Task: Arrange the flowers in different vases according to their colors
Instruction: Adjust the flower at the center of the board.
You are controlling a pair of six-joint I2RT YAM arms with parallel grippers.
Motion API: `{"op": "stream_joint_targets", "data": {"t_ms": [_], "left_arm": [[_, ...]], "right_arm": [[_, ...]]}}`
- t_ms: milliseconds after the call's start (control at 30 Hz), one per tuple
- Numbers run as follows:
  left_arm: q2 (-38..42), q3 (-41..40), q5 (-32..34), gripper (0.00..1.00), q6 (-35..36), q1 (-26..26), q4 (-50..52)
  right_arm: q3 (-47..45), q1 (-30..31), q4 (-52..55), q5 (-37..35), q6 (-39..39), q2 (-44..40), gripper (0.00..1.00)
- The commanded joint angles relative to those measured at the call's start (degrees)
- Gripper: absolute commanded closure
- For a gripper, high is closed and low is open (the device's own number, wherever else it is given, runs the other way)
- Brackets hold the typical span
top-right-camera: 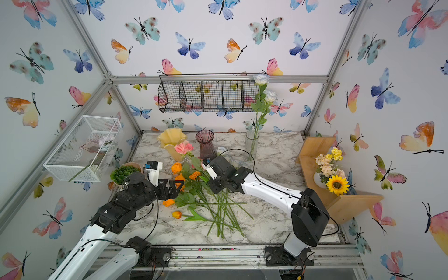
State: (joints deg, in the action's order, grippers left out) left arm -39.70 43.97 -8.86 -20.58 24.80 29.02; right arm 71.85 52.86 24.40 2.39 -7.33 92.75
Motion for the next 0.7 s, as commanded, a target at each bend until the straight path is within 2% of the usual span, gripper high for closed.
{"op": "stream_joint_targets", "data": {"t_ms": [0,233,467,667], "left_arm": [[0.24,-0.55,0.6,0.01,0.19,-0.27,-0.45],[-0.98,-0.28,-3.33,0.01,0.26,-0.19,-1.34],[0.18,-0.72,-1.44,0.01,0.3,-0.19,-1.24],[0.94,-0.98,-0.83,0.01,0.21,-0.19,-1.24]], "right_arm": [[0.56,-0.25,-0.71,2.44,0.51,1.73,0.98],[2.53,-3.46,-6.07,6.9,-0.15,1.73,0.98],[11.39,-4.52,-1.1,4.96,0.96,11.21,0.97],[11.51,-4.61,-1.73,5.57,-1.56,15.08,0.91]]}}
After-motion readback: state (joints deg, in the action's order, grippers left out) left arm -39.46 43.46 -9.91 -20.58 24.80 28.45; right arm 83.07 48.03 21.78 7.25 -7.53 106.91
